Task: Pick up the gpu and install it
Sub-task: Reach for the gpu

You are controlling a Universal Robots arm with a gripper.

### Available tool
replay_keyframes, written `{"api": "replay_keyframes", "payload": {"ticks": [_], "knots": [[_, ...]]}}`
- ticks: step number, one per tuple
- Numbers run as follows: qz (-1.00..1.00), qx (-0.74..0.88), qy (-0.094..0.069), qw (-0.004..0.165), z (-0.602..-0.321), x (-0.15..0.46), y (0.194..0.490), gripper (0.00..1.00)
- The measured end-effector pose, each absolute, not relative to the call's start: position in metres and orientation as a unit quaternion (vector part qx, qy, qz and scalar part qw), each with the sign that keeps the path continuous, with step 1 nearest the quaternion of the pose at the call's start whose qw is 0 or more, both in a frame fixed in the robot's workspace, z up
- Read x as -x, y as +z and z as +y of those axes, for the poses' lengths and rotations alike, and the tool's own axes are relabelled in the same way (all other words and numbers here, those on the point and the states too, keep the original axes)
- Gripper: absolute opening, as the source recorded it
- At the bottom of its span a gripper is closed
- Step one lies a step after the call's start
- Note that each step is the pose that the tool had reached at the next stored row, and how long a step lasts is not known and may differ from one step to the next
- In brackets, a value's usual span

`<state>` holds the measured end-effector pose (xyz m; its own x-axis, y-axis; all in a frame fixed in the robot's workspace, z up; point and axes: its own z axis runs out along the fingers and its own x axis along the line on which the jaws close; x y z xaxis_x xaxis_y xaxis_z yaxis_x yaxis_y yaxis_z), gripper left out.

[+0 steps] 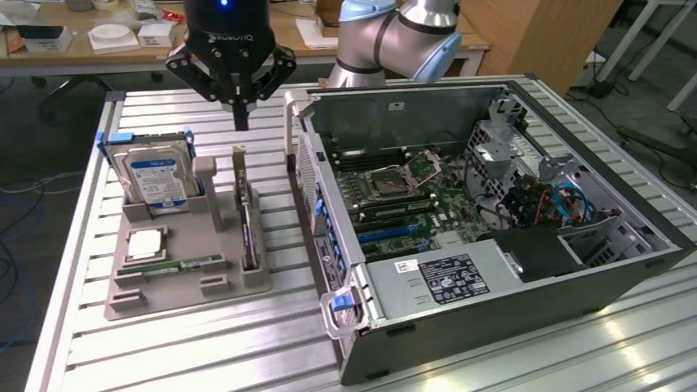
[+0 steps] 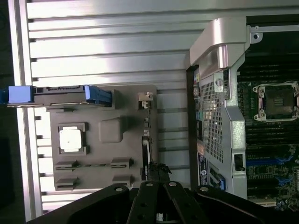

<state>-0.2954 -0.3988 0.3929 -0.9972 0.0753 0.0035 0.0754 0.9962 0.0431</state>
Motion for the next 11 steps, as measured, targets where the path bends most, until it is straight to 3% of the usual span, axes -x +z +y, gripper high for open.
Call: {"api": "replay_keyframes", "payload": {"ticks": [11], "knots": [[-0.999, 0.038, -0.022, 0.001, -0.3989, 0.3063, 0.3928, 0.1]]}}
